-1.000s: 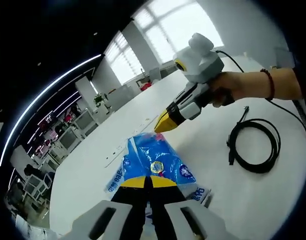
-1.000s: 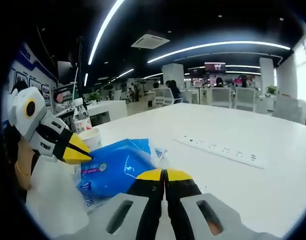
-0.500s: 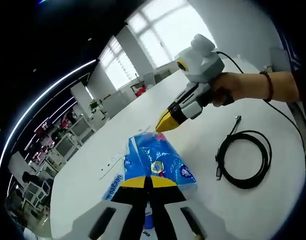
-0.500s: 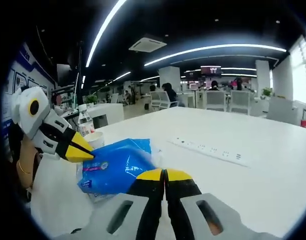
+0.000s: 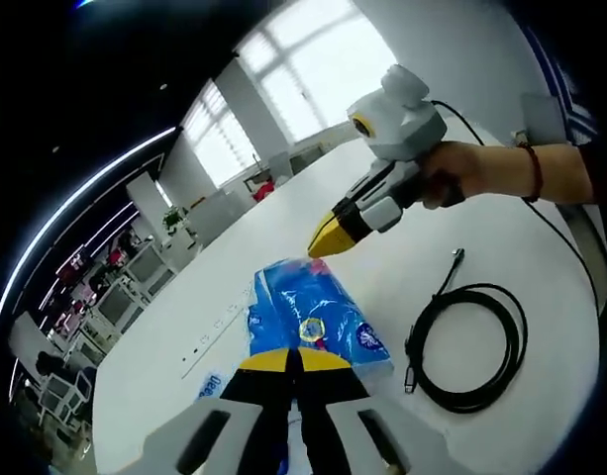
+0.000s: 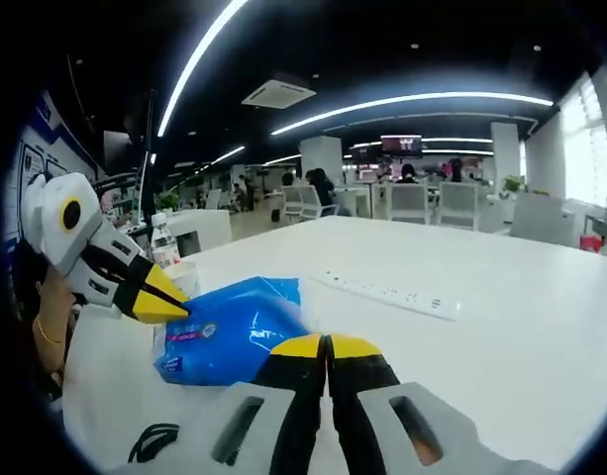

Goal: Arrange the tabletop items into an orderly group along one side of the table until the central work area is clear of visible clutter.

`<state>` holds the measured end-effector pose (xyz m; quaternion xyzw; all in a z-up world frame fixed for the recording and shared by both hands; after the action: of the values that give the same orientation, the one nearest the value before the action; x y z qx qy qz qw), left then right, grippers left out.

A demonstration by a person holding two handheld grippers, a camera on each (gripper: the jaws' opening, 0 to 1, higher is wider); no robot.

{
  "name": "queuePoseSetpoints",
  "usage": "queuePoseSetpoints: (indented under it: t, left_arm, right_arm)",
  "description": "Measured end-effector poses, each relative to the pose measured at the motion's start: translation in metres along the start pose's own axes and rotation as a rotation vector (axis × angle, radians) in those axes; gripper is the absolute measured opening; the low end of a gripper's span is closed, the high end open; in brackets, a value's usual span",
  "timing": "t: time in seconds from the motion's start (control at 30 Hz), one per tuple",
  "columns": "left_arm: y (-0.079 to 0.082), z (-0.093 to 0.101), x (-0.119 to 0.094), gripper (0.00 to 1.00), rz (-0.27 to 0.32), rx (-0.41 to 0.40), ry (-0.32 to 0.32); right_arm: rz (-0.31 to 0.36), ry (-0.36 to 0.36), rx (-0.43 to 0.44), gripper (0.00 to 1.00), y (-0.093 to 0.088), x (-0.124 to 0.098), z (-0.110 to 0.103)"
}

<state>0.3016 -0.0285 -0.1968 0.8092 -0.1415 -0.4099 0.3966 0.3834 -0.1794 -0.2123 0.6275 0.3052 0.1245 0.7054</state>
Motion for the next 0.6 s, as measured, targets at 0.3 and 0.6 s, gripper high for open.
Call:
queuePoseSetpoints:
  t: [0.3, 0.6]
  left_arm:
    - [0.018, 0.009, 0.022, 0.0, 0.015, 0.029, -0.039]
    - [0.035, 0.019, 0.043, 0.0, -0.005, 0.083, -0.066]
  right_arm:
    - [0.001, -0.056, 0.023, 0.0, -0.007, -0.023, 0.027]
    - [0.009, -0.122, 0.047, 0.0, -0.013, -0.051, 0.056]
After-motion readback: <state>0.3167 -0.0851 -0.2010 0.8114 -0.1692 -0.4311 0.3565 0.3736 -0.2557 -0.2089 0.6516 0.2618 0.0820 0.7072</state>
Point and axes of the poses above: the point that each gripper's makers call its tool centre point, and the gripper's own axes: x roughly forward along the fingers, z roughly to its right, y roughly out of its top, the point moved 6 cm from there along -x, roughly backward along the fingers, and after that the axes turned 15 degrees about -y, right-handed, at the moved point
